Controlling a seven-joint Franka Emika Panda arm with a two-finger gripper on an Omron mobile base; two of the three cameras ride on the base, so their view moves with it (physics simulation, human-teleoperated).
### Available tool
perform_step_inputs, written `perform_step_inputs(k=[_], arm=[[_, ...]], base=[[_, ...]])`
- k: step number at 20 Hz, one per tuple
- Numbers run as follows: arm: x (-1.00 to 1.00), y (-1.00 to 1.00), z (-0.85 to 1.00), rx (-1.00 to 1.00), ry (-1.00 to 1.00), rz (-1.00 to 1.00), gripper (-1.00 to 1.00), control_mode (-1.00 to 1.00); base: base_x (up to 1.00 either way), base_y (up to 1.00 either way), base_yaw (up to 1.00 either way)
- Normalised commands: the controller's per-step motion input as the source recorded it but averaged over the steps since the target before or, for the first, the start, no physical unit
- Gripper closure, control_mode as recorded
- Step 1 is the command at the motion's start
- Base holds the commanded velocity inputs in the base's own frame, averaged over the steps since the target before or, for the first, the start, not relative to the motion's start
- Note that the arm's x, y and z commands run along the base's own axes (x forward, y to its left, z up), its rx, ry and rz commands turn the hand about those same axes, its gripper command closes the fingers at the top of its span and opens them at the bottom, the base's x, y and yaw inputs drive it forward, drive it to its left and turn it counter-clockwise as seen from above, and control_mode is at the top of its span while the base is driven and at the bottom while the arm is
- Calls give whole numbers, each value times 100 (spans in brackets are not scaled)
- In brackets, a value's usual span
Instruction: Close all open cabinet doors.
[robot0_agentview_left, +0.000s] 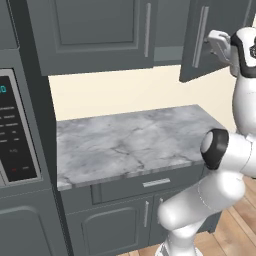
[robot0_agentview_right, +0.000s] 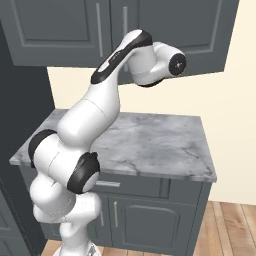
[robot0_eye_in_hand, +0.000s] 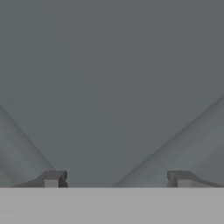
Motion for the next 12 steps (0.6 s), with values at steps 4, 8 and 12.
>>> perform_step_inputs(k=[4, 8, 12], arm=[[59, 37, 0, 0, 0, 0, -100, -100], [54, 35, 0, 0, 0, 0, -100, -100], [50, 38, 0, 0, 0, 0, -100, -100]], base=[[0, 0, 0], [0, 0, 0], [0, 0, 0]])
